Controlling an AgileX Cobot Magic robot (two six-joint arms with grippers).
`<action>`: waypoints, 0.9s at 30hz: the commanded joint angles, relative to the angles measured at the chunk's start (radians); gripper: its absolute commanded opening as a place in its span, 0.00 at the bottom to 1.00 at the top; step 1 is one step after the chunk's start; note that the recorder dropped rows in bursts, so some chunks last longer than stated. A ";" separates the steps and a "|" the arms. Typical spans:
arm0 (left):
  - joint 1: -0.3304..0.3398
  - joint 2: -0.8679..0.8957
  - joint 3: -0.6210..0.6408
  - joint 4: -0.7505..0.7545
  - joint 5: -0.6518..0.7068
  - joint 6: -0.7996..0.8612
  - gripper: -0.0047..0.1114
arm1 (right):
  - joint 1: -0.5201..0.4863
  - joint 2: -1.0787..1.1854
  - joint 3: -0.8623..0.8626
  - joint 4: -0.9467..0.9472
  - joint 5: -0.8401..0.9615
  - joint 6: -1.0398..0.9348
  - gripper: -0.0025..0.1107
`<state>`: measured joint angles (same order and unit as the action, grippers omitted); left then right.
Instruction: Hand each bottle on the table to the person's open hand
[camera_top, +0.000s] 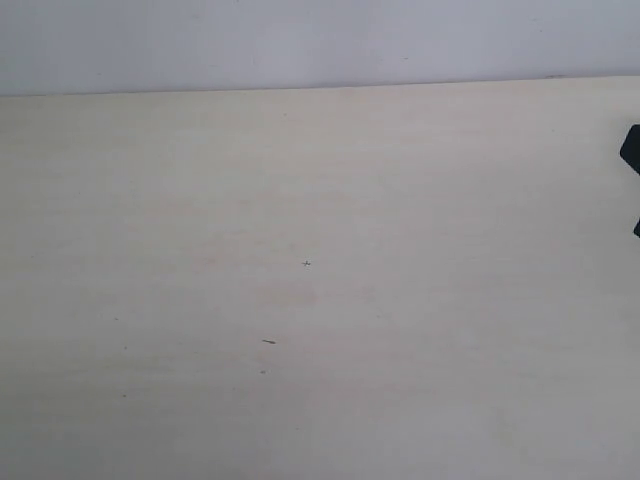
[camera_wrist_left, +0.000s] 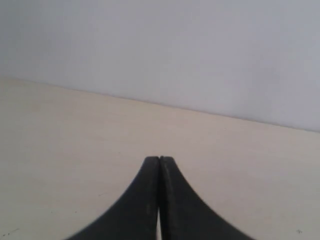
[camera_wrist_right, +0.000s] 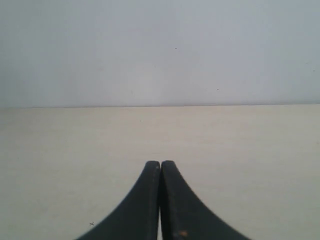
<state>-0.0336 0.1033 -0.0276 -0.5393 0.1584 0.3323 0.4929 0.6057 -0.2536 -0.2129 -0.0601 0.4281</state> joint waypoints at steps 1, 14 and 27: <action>0.002 -0.005 0.004 0.052 0.037 0.005 0.04 | 0.001 -0.006 0.004 -0.005 -0.017 -0.010 0.02; 0.002 -0.036 0.028 0.489 0.145 -0.332 0.04 | 0.001 -0.006 0.004 -0.005 -0.017 -0.010 0.02; 0.002 -0.103 0.028 0.503 0.155 -0.332 0.04 | 0.001 -0.006 0.004 -0.003 -0.017 -0.010 0.02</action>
<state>-0.0336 0.0063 -0.0030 -0.0393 0.3140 0.0083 0.4929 0.6057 -0.2536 -0.2129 -0.0637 0.4281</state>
